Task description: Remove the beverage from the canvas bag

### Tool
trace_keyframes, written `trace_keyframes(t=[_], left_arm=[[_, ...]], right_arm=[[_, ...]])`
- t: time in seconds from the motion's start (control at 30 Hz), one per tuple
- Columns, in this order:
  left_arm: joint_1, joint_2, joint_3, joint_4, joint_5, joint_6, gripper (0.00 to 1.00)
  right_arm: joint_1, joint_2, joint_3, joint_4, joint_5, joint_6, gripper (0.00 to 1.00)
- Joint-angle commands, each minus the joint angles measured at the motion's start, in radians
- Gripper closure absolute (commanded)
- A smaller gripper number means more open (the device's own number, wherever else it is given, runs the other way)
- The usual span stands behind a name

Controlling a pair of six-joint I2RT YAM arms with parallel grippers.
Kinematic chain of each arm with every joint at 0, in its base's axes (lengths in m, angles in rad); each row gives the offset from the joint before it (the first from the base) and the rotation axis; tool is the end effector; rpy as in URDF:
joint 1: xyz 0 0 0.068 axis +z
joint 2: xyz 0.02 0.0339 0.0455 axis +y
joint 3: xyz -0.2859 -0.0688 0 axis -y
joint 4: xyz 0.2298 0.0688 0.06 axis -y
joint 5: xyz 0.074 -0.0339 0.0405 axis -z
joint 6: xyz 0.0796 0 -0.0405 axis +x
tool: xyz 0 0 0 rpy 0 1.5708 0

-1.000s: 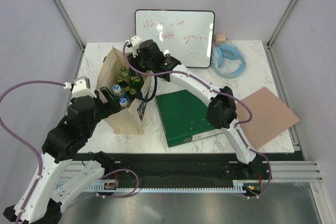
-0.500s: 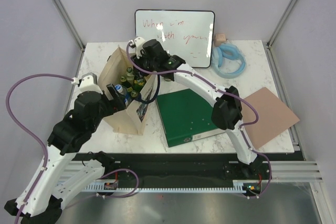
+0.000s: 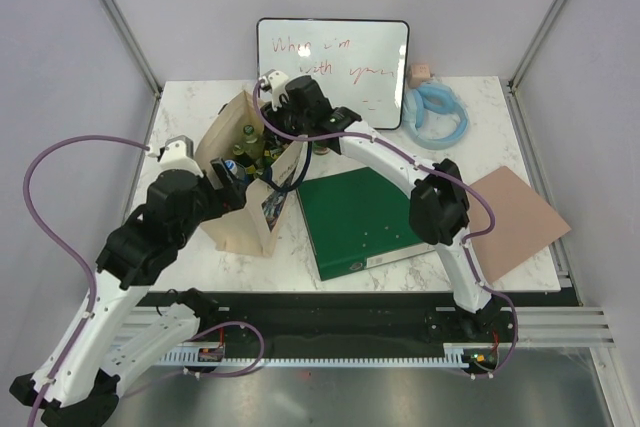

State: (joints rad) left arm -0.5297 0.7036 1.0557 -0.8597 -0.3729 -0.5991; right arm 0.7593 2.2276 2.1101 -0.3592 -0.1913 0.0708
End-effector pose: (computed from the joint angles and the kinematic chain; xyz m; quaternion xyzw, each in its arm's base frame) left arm 0.1238 -0.0389 0.3620 -0.1233 0.8433 -0.1314 0.5063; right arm 0.3994 0.3999 0.3028 -0.3337 0.7835 0.2834 0.4409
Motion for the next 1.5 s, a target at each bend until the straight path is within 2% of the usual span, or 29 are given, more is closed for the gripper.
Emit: trace_keyframes(t=[0.0,0.33,0.57,0.77,1.07,1.17,1.37,1.47], left_arm=[[-0.001,0.033,-0.013,0.067,0.046,-0.022,0.05],[-0.001,0.092,0.000,0.125,0.032,0.016,0.05],[-0.001,0.177,0.078,0.136,0.000,0.044,0.05],[-0.001,0.178,0.078,0.134,-0.009,0.050,0.05],[-0.001,0.139,0.037,0.136,-0.006,0.032,0.05],[-0.001,0.123,0.020,0.136,-0.008,0.022,0.05],[-0.001,0.116,0.012,0.137,-0.009,0.024,0.04],[-0.001,0.117,0.017,0.137,-0.004,0.025,0.04]], right_arm=[[-0.018,-0.141,-0.001,0.256,-0.045,-0.020,1.00],[-0.017,-0.099,0.002,0.331,0.058,-0.057,1.00],[-0.017,-0.075,-0.036,0.397,0.058,-0.115,1.00],[-0.017,-0.074,-0.111,0.442,0.012,-0.167,0.96],[-0.017,-0.052,-0.163,0.439,-0.020,-0.186,0.72],[-0.017,-0.051,-0.180,0.431,-0.020,-0.193,0.58],[-0.018,-0.071,-0.183,0.417,-0.025,-0.177,0.37],[-0.017,-0.071,-0.160,0.388,-0.027,-0.146,0.35]])
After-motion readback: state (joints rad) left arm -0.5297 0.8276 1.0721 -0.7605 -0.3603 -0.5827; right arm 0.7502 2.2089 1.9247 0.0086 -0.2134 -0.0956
